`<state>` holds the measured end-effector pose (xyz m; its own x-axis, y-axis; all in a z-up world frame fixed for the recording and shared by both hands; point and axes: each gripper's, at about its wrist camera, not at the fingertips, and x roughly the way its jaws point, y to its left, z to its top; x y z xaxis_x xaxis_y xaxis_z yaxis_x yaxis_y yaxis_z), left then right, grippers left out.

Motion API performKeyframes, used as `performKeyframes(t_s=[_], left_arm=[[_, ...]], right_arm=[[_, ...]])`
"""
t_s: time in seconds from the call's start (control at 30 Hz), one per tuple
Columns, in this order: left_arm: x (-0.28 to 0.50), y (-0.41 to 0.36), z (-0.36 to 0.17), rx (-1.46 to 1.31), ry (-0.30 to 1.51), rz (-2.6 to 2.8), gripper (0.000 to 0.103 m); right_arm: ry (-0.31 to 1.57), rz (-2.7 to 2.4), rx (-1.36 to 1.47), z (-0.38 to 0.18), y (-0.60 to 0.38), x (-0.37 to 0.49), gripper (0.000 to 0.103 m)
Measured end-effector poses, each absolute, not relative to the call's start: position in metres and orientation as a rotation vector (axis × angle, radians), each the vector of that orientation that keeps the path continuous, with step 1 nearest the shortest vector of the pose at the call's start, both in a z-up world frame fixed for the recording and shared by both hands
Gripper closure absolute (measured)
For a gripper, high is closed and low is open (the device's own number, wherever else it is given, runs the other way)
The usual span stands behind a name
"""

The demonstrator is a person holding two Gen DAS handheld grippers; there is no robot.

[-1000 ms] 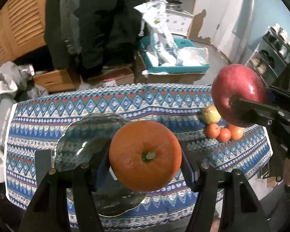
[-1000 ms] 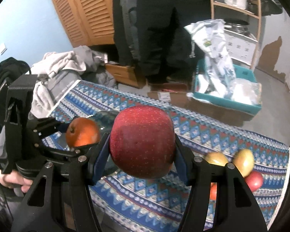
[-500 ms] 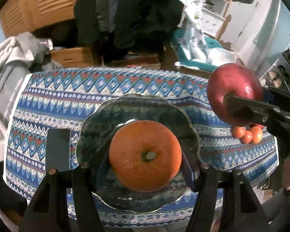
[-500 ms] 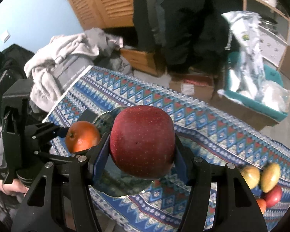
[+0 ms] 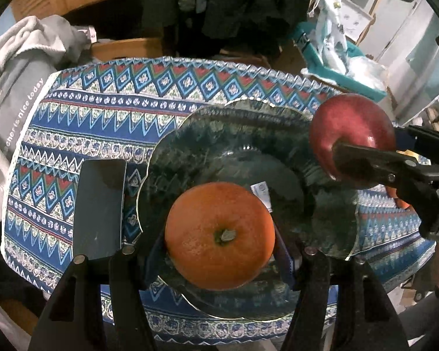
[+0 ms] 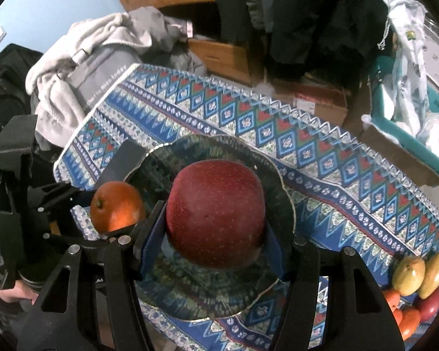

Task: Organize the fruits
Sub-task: 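Lower the orange and apple into the glass bowl and open both tools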

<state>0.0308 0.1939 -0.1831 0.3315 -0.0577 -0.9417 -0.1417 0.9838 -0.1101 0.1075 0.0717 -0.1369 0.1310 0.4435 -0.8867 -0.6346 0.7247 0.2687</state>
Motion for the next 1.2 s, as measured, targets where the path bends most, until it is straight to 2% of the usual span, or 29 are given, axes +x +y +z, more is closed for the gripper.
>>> performKeyframes(t_s=[0.5, 0.87, 1.2], left_arm=[[0.031, 0.194, -0.222, -0.224, 1.358, 0.056, 0.037], [0.03, 0.195, -0.244, -0.266, 1.438, 0.052, 0.037], [0.024, 0.187, -0.219, -0.212, 1.357, 0.052, 0.036]], right_arm=[[1.335, 0.743, -0.221, -0.19, 0.071, 0.108, 0.042], [1.381, 0.71, -0.239, -0.208, 0.063, 0.106, 0.042], [1.348, 0.745, -0.167, -0.196, 0.057, 0.11, 0.042]])
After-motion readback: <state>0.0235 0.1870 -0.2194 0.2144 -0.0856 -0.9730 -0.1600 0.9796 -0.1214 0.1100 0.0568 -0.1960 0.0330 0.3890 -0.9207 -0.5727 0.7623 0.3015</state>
